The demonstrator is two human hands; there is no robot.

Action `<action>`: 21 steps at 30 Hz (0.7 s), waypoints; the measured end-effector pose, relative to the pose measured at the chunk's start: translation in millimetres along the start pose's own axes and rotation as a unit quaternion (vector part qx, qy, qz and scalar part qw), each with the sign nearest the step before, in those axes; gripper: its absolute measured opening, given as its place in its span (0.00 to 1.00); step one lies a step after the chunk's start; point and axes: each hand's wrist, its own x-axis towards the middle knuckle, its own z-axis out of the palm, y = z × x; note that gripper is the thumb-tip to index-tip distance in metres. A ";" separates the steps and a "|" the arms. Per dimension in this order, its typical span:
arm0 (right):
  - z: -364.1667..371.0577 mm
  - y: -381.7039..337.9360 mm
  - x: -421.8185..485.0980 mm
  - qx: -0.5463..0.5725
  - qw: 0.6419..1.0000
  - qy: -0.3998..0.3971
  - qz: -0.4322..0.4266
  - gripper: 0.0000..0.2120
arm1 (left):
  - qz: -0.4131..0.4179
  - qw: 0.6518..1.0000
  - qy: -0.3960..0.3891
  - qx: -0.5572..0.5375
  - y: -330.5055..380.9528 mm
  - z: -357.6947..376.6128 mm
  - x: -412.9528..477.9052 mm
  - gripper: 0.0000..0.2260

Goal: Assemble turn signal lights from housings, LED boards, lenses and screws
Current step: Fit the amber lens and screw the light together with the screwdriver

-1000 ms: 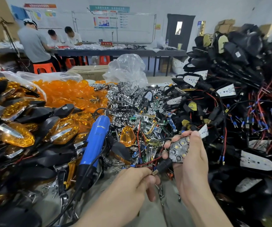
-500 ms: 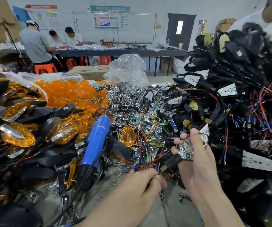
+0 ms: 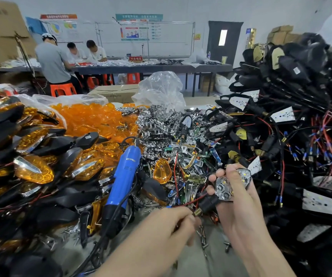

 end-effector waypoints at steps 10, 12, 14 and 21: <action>3.3 15.9 -5.1 -0.046 0.999 -0.013 0.025 0.06 | -0.109 0.917 0.169 0.344 -24.2 -10.3 64.9 0.15; 3.2 17.6 -5.3 -0.042 0.999 -0.012 0.030 0.05 | -0.105 0.914 0.169 0.355 -29.4 -4.5 68.8 0.11; 2.1 17.8 -4.8 -0.034 0.999 -0.009 0.036 0.03 | -0.083 0.916 0.213 0.329 -32.5 -3.7 67.3 0.08; 6.1 18.0 -7.3 -0.053 0.996 0.007 0.071 0.07 | -0.021 0.936 0.306 -0.171 -23.0 -7.6 34.0 0.08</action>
